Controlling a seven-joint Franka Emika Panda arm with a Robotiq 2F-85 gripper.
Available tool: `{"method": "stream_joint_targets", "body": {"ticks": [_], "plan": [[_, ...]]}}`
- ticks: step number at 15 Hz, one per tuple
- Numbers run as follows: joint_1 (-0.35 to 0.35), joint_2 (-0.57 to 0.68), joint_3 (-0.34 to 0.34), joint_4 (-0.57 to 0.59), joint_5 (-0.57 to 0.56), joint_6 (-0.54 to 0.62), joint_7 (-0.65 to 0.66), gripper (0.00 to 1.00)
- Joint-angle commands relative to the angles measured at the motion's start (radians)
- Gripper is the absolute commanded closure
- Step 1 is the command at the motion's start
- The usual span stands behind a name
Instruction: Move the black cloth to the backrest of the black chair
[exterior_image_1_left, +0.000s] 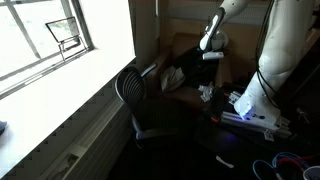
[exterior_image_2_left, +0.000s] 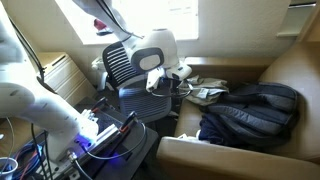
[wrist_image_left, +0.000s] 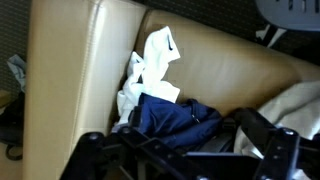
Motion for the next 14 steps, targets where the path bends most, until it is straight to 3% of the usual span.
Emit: {"method": "stream_joint_targets", "body": {"ticks": [1, 4, 6, 8, 10, 11, 14], "plan": [[-0.147, 0.133, 0.177, 0.085, 0.27, 0.176, -0.075, 0.0], [-0.315, 0.251, 0.365, 0.191, 0.383, 0.309, -0.047, 0.0], [-0.374, 0.391, 0.412, 0.311, 0.397, 0.436, -0.02, 0.0], [-0.28, 0.51, 0.286, 0.437, 0.418, 0.475, 0.042, 0.0], [-0.17, 0.586, 0.158, 0.545, 0.486, 0.423, 0.118, 0.0], [-0.262, 0.495, 0.248, 0.428, 0.432, 0.437, 0.057, 0.0], [-0.182, 0.587, 0.167, 0.535, 0.478, 0.436, 0.102, 0.0]]}}
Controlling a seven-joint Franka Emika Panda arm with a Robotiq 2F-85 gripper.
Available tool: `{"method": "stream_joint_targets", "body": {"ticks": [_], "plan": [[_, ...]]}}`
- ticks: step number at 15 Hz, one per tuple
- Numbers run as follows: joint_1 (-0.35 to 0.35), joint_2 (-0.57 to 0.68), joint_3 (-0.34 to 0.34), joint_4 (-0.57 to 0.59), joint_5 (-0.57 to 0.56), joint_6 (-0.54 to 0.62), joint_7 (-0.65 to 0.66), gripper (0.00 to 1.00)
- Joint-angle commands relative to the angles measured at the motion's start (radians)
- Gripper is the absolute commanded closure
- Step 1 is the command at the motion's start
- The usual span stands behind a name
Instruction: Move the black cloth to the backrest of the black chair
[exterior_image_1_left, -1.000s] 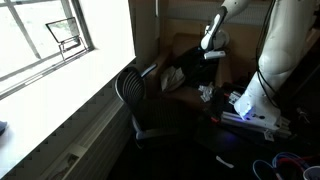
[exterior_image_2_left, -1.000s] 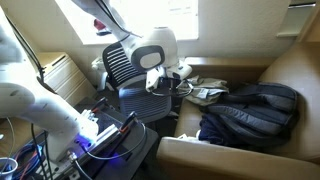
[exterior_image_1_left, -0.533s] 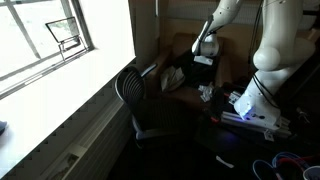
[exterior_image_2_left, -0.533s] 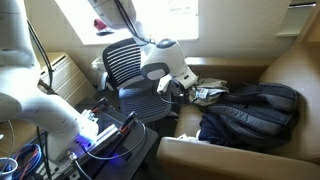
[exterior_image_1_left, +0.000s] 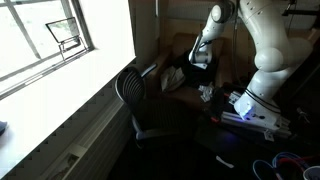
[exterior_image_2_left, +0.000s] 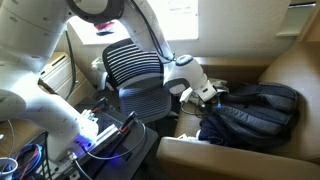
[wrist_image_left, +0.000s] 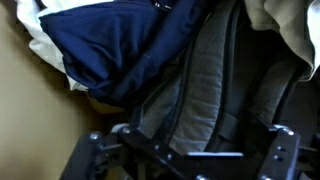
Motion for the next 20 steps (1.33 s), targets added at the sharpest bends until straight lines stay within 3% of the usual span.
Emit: {"method": "stream_joint_targets", "body": {"ticks": [1, 3, 4, 6, 8, 9, 12, 14, 20], "plan": [[0.001, -0.012, -0.014, -0.004, -0.038, -0.119, -0.072, 0.0], [-0.064, 0.058, 0.006, 0.08, -0.096, -0.19, -0.138, 0.0], [-0.072, 0.093, -0.021, 0.128, -0.121, -0.253, -0.164, 0.0], [-0.052, 0.174, -0.119, 0.238, -0.174, -0.366, -0.193, 0.0], [0.0, 0.279, -0.238, 0.345, -0.208, -0.358, -0.153, 0.0], [-0.036, 0.174, -0.161, 0.224, -0.177, -0.341, -0.17, 0.0], [-0.022, 0.266, -0.224, 0.325, -0.193, -0.34, -0.164, 0.0], [-0.059, 0.18, -0.155, 0.238, -0.232, -0.418, -0.277, 0.0], [-0.152, 0.156, -0.031, 0.195, -0.288, -0.489, -0.51, 0.0]]}}
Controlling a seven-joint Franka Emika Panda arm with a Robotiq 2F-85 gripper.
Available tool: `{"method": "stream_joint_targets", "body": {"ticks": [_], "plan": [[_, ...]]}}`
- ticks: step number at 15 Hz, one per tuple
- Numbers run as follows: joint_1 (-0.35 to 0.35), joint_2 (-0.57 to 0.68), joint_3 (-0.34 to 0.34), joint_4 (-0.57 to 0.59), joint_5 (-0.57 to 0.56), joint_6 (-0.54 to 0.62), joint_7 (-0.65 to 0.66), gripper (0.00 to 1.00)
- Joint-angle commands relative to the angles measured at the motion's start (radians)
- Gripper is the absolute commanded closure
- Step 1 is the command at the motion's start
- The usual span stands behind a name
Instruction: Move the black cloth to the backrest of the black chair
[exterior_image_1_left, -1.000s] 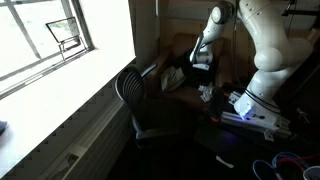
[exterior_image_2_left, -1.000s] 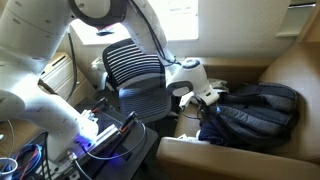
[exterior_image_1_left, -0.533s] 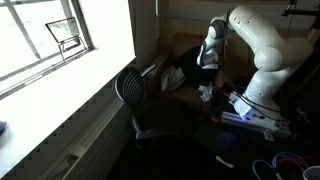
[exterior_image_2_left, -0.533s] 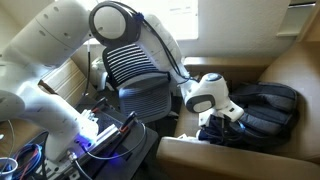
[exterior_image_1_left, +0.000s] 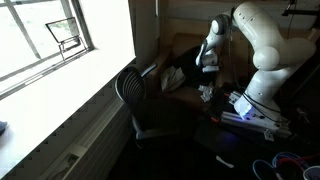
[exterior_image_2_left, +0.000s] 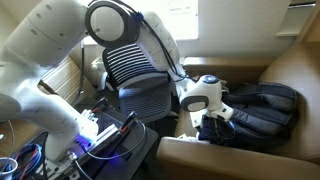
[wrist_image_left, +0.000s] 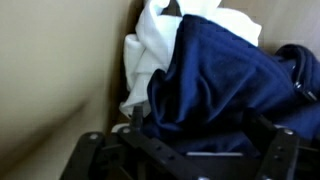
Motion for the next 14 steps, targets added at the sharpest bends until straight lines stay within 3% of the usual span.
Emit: {"method": "stream_joint_targets", "body": {"ticks": [1, 5, 6, 7, 10, 14], "plan": [[-0.019, -0.002, 0.021, -0.001, -0.025, -0.02, -0.025, 0.0], [-0.021, 0.002, 0.025, 0.002, -0.026, -0.023, -0.025, 0.0], [-0.028, -0.005, 0.029, 0.02, -0.064, -0.167, -0.072, 0.0], [-0.065, -0.002, 0.076, 0.016, -0.068, -0.161, -0.124, 0.0], [-0.09, 0.04, 0.135, 0.006, -0.088, -0.184, -0.231, 0.0], [-0.209, 0.125, 0.291, 0.07, -0.076, -0.075, -0.407, 0.0]]}}
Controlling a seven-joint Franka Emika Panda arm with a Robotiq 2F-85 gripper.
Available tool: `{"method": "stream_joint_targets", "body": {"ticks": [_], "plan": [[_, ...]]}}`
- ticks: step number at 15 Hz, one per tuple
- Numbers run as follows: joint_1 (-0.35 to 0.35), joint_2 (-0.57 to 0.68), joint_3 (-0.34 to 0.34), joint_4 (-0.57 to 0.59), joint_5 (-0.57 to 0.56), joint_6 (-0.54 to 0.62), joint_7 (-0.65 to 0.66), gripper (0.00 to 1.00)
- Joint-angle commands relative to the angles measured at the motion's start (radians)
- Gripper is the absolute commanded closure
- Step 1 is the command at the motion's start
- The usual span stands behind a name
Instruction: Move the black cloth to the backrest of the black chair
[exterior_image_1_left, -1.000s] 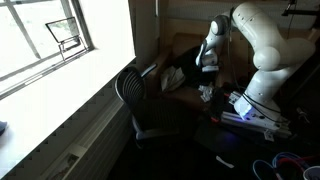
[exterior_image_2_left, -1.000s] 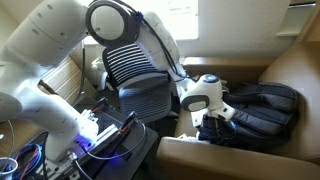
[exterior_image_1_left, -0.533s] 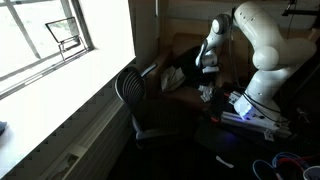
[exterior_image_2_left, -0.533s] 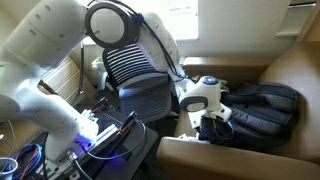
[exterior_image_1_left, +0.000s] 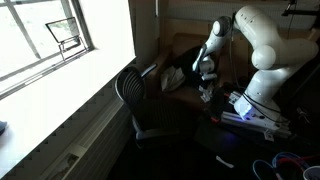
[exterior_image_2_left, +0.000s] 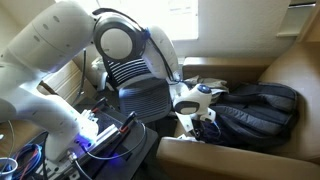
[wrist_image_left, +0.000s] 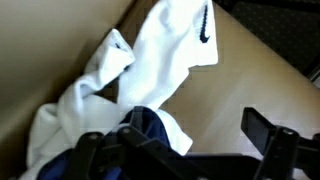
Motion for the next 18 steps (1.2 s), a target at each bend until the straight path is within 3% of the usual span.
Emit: {"method": "stream_joint_targets", "body": {"ticks": [1, 3, 4, 7, 11, 14, 15, 16, 18], "plan": [[-0.145, 0.083, 0.15, 0.091, -0.008, 0.1, -0.137, 0.0], [-0.196, 0.126, 0.205, 0.135, -0.023, 0.192, -0.17, 0.0], [-0.139, 0.075, 0.153, 0.072, -0.03, 0.124, -0.098, 0.0], [-0.187, 0.1, 0.19, 0.1, -0.038, 0.162, -0.121, 0.0], [-0.186, 0.078, 0.195, 0.082, -0.028, 0.27, -0.077, 0.0], [-0.148, 0.083, 0.155, 0.087, -0.027, 0.335, 0.002, 0.0], [-0.123, 0.085, 0.128, 0.092, -0.026, 0.344, 0.035, 0.25], [-0.113, 0.09, 0.118, 0.098, -0.025, 0.354, 0.055, 0.27], [-0.08, 0.089, 0.082, 0.098, -0.019, 0.346, 0.104, 0.41]]}}
